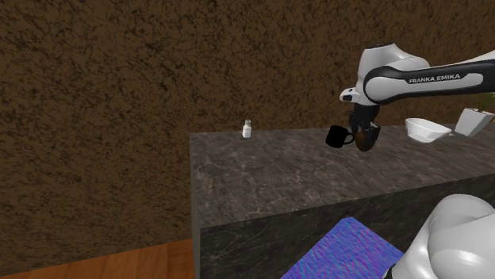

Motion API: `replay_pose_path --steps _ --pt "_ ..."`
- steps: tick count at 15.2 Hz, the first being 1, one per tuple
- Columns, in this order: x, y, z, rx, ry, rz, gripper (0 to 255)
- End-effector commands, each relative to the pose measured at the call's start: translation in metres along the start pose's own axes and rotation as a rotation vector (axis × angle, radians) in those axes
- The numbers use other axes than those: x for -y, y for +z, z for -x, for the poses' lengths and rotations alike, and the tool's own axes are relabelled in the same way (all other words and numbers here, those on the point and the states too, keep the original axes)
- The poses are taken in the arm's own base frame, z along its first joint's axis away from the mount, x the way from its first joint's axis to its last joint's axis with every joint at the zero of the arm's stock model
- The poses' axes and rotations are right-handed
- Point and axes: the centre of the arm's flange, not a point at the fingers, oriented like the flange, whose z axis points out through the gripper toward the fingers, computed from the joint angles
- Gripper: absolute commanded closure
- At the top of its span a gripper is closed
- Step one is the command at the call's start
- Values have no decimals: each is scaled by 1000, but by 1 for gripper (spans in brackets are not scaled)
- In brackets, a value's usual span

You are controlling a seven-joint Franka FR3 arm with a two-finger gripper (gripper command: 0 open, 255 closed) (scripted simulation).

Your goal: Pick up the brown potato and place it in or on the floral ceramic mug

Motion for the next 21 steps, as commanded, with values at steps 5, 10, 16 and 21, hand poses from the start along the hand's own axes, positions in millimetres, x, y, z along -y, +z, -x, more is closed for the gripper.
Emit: replay_pose_path --steps 5,10,16,21 --pt "-73 13 29 2 -1 1 255" --pt "-134 24 53 2 -1 1 255" --pt "-206 37 81 2 -1 1 255" --pt "-267 49 105 2 -1 1 255"
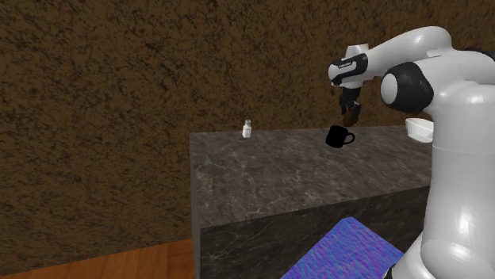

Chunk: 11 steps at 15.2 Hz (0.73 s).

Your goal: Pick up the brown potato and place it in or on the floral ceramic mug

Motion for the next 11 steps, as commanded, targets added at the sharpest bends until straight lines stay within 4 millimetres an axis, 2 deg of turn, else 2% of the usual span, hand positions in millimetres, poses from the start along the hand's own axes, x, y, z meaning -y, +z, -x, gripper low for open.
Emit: replay_pose_path --steps 1,3,11 --pt "-27 6 9 -4 -3 0 255" --pt "-49 10 18 -4 -3 0 255" --pt "-47 51 6 -4 -3 0 255"
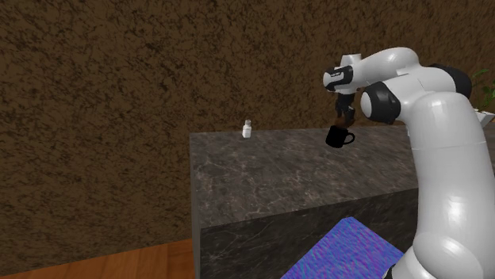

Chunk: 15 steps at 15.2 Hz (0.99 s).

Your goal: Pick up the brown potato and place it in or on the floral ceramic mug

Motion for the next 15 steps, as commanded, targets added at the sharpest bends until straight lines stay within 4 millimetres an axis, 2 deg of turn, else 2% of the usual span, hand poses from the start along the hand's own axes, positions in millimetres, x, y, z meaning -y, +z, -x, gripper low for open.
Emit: replay_pose_path --steps 1,4,12,13,15 --pt "0 9 -3 0 0 1 255" --pt "1 28 -8 0 0 1 255" --pt "1 28 -8 0 0 1 255" --pt "2 28 -8 0 0 1 0" --pt "3 28 -5 0 0 1 0"
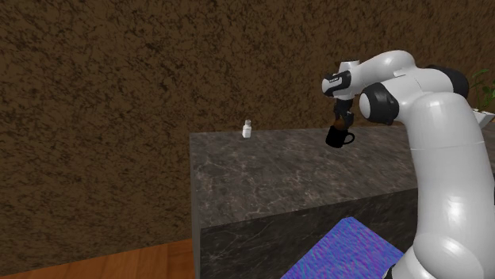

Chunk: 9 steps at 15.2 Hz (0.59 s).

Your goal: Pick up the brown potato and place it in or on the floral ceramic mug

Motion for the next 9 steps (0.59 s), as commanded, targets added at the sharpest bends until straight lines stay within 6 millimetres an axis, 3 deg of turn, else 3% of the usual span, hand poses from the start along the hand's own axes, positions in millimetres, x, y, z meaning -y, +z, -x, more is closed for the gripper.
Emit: replay_pose_path --steps 1,3,7,9 --pt "0 1 0 0 0 -3 0" --pt "-2 1 -2 0 0 -3 0" --pt "-2 -49 -2 0 0 -2 0" --pt "-2 -49 -2 0 0 -3 0"
